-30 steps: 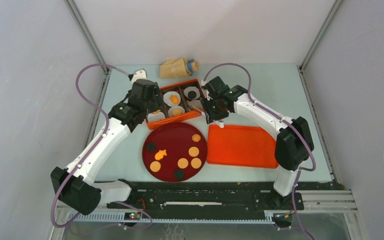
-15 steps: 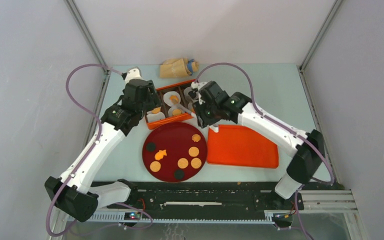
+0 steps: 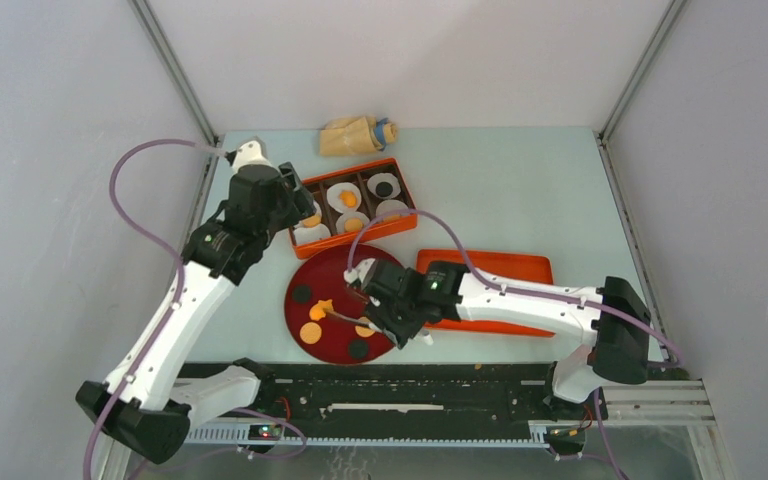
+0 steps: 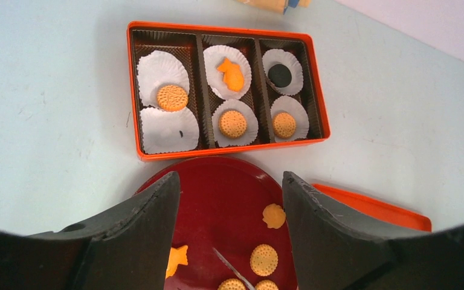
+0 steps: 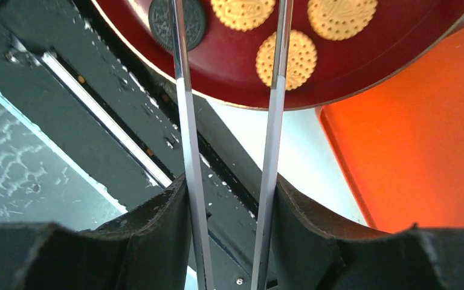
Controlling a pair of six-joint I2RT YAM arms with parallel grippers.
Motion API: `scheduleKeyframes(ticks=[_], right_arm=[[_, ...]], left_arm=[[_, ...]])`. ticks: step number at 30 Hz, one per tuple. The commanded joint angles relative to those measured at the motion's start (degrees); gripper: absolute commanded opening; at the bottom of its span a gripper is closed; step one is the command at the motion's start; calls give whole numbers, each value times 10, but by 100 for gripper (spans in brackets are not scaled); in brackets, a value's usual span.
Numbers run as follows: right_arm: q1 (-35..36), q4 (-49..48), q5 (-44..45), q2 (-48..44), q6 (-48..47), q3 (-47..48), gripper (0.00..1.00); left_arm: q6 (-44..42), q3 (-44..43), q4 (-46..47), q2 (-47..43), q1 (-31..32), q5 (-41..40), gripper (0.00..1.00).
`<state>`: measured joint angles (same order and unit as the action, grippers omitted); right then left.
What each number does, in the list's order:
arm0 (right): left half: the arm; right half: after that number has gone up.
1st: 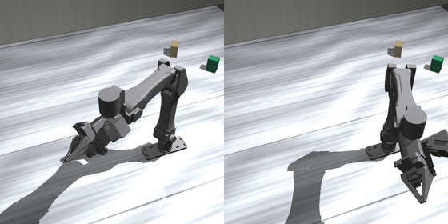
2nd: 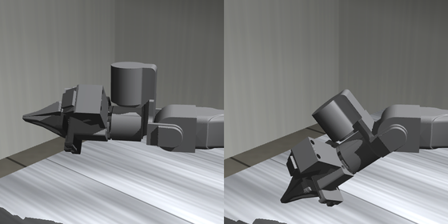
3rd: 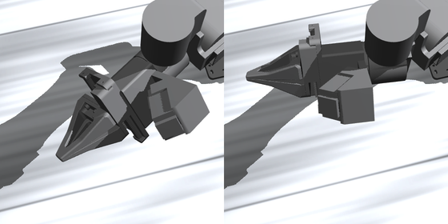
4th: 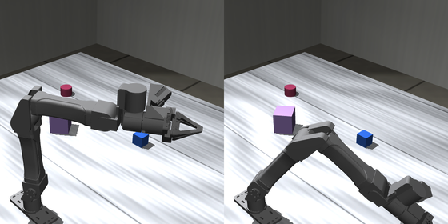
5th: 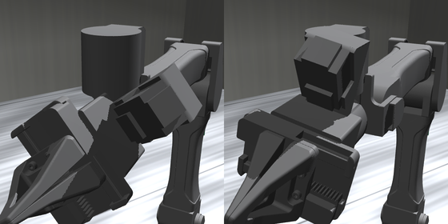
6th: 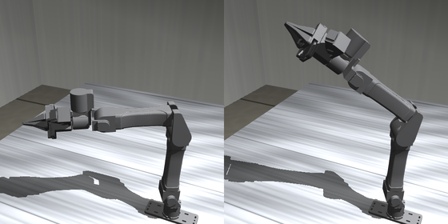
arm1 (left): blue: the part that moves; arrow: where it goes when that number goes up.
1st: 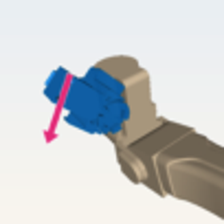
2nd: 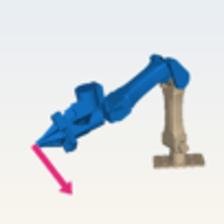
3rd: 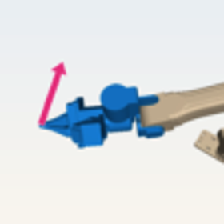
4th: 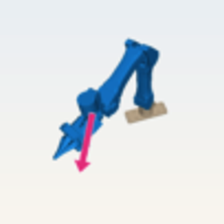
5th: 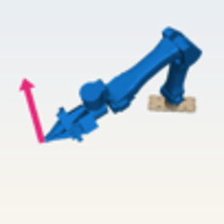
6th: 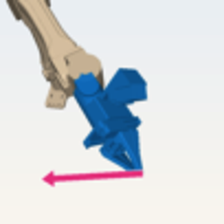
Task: Pack the cookies
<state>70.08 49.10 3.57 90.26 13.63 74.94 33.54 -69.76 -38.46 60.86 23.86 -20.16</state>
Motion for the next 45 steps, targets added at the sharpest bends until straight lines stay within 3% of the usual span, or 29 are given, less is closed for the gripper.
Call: scheduleKeyframes(ticks=[1, 16, 28, 34, 40, 45], right_arm=[[24, -7, 45, 6, 22, -11, 53], [-17, -78, -4, 84, -27, 24, 53], [-37, -67, -57, 152, -74, 103, 52], [-42, -51, -47, 156, -66, 100, 44], [-49, -41, -38, 105, -51, 59, 31], [-53, -36, -13, 62, -50, 72, 27]], left_arm=[[17, 30, -8, -52, -3, 9, 68], [9, 38, -15, -73, -3, -8, 68], [5, 39, -20, -67, -3, -23, 68], [4, 38, -23, -71, -3, -27, 68], [8, 38, -23, -72, -3, -18, 68], [11, 38, -18, -71, -3, -10, 68]])
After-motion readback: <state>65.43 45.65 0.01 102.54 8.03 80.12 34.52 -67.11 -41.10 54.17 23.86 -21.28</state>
